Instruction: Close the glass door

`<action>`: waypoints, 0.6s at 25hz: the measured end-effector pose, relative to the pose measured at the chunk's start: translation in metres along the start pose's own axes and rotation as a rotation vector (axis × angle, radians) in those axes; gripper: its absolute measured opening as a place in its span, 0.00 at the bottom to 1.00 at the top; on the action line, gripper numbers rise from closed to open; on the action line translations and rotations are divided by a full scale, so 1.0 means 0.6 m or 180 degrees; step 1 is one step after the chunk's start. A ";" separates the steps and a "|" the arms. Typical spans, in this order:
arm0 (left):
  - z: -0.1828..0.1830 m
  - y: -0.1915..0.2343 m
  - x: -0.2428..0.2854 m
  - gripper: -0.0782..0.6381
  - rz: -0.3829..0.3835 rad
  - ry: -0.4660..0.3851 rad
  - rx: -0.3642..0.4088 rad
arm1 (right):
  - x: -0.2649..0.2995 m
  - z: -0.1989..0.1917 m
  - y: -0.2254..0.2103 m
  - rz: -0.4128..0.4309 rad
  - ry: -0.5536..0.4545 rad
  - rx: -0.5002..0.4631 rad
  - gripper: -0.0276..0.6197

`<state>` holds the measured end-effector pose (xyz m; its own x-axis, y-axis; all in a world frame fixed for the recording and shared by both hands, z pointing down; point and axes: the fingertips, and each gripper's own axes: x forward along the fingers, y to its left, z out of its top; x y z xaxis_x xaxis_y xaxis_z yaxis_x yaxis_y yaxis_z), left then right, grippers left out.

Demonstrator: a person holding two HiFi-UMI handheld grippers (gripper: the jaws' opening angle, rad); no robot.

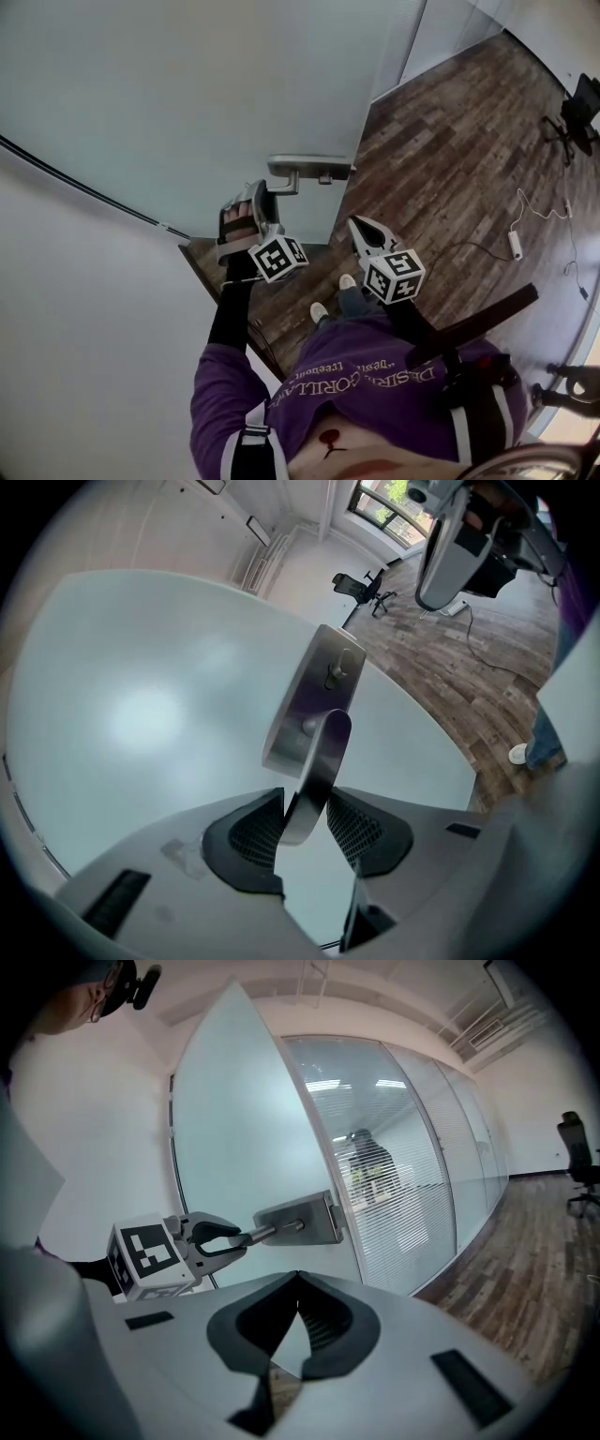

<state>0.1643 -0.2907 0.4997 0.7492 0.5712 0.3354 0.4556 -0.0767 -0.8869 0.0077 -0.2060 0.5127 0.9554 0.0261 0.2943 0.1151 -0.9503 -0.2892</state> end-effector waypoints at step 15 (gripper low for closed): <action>0.018 0.044 0.117 0.31 -0.0171 0.0417 -0.0101 | 0.089 0.082 -0.091 0.0243 -0.0005 0.0096 0.04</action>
<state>0.2238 -0.2438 0.4964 0.7787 0.4638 0.4226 0.5101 -0.0759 -0.8567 0.0658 -0.1375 0.4993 0.9621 -0.0457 0.2690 0.0499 -0.9398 -0.3380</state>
